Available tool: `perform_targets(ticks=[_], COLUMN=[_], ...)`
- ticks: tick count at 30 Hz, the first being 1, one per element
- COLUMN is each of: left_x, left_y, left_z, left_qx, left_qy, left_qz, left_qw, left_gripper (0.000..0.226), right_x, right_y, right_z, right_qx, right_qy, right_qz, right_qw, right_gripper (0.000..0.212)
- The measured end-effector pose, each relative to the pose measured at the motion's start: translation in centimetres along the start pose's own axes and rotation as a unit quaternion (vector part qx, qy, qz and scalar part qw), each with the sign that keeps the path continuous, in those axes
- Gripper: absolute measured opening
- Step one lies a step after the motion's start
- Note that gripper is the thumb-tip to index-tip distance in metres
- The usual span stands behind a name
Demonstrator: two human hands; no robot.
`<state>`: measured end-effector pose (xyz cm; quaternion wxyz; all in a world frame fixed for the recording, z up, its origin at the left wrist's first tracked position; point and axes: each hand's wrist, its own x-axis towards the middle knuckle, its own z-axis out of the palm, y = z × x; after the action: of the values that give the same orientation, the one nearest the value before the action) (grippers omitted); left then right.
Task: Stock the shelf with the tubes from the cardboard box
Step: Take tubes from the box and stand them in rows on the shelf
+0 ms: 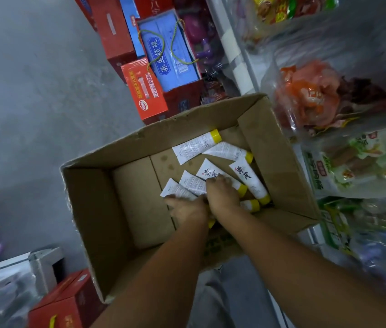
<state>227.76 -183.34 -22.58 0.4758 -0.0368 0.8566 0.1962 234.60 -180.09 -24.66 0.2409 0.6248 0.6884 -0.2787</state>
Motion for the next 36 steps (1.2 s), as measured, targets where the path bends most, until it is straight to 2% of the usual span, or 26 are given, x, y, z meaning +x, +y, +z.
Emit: perform_targets(ticks=[5, 11, 14, 18, 20, 23, 27, 31, 36], left_x=[1.6, 3.6, 4.6, 5.0, 5.3, 6.0, 6.1, 6.0, 5.2], left_y=[-0.5, -2.6, -3.9, -4.3, -4.2, -4.2, -4.4, -4.2, -3.1], left_z=[-2.4, -5.6, -6.7, -7.4, -7.4, -7.6, -8.3, -9.7, -10.7], left_qx=[0.047, 0.166, 0.202, 0.24, 0.24, 0.227, 0.239, 0.218, 0.138], left_qy=[-0.007, 0.002, 0.009, 0.007, 0.002, -0.018, -0.027, -0.03, -0.082], left_qz=[0.02, 0.038, 0.07, 0.122, 0.138, 0.147, 0.121, 0.13, 0.138], left_qw=[0.999, 0.985, 0.977, 0.963, 0.961, 0.963, 0.963, 0.967, 0.977], left_gripper=[0.081, 0.082, 0.077, 0.087, 0.087, 0.075, 0.073, 0.065, 0.052], right_x=[-0.6, 0.1, -0.1, -0.1, -0.1, -0.2, -0.5, -1.0, -2.5], right_y=[-2.0, -3.1, -3.1, -2.7, -2.4, -1.9, -1.5, -1.3, -0.5], right_z=[0.5, 0.7, 1.3, 1.6, 1.7, 1.9, 1.7, 1.0, -0.5], right_qx=[-0.006, 0.02, 0.041, 0.091, 0.105, 0.128, 0.167, 0.207, 0.279], right_qy=[0.001, -0.035, -0.023, -0.023, -0.018, -0.004, 0.0, -0.005, -0.021], right_qz=[0.024, 0.055, 0.073, 0.079, 0.078, 0.068, 0.067, 0.067, 0.067], right_qw=[1.0, 0.998, 0.996, 0.992, 0.991, 0.989, 0.984, 0.976, 0.958], right_gripper=[0.033, 0.036, 0.035, 0.029, 0.027, 0.023, 0.025, 0.013, 0.032])
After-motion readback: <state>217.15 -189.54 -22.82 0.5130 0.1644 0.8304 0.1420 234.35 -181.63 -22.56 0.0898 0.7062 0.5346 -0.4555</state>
